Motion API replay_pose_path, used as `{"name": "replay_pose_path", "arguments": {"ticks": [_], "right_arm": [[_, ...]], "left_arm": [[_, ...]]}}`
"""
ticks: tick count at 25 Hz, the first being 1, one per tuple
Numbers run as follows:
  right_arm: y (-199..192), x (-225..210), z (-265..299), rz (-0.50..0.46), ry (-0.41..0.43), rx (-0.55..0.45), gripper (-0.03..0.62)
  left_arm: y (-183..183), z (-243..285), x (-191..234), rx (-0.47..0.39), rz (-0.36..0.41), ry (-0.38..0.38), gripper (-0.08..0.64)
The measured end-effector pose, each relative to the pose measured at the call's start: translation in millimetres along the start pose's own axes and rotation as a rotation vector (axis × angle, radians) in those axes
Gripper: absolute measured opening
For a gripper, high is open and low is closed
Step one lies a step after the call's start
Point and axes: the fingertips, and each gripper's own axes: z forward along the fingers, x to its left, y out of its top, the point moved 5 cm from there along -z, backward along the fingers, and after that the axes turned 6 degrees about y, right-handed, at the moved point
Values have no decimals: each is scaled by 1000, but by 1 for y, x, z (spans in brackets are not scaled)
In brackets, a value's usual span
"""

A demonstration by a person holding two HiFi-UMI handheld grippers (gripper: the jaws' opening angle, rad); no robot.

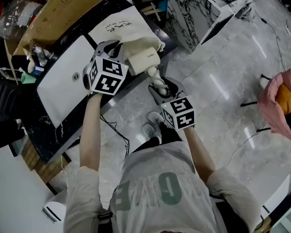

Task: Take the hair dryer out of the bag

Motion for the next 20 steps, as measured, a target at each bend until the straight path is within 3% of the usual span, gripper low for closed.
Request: {"name": "replay_pose_path", "arguments": {"ticks": [8,20], "right_arm": [[-30,3,-31,48,-30,9,247],[-47,-1,-54,110,-88,-4,247]], "left_arm": [[-11,4,-13,26,25,-37,44],[-56,23,-58,123,62,-168,44]]}}
